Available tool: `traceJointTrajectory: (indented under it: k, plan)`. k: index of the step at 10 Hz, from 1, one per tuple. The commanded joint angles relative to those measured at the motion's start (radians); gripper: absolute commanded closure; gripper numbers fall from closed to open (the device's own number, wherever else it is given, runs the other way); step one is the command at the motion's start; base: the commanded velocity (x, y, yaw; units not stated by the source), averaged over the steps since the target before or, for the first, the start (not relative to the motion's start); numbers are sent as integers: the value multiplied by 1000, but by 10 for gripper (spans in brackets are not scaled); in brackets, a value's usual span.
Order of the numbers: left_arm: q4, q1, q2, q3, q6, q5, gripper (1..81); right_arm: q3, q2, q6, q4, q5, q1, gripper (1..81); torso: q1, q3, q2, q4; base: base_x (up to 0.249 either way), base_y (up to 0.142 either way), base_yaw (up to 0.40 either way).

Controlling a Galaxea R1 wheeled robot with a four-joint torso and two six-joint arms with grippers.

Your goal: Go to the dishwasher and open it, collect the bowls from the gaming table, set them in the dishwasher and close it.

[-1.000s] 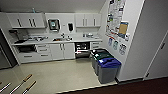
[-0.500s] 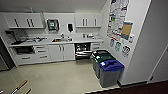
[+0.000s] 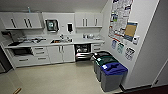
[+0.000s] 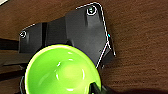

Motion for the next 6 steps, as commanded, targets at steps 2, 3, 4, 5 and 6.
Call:
traceJointTrajectory:
  k: [2, 3, 4, 5, 6]
  plan:
    - [11, -48, -18, 8, -3, 20, 811, 0, -34, 0, -11, -39, 34, 811, 0, 0, 0, 0, 221, 0, 0]
    - [11, -48, -18, 8, -3, 19, 811, -1, -34, 0, -11, -39, 34, 811, 0, 0, 0, 0, 221, 0, 0]
    - [9, -48, -17, 8, -3, 19, 811, -1, -34, 0, -11, -39, 34, 811, 0, 0, 0, 0, 221, 0, 0]
    - [9, -48, -17, 8, -3, 17, 811, 0, -34, 0, -11, -39, 34, 811, 0, 0, 0, 0, 221, 0, 0]
    - [9, -48, -16, 8, -3, 18, 811, -1, -34, 0, -11, -38, 34, 811, 0, 0, 0, 0, 221, 0, 0]
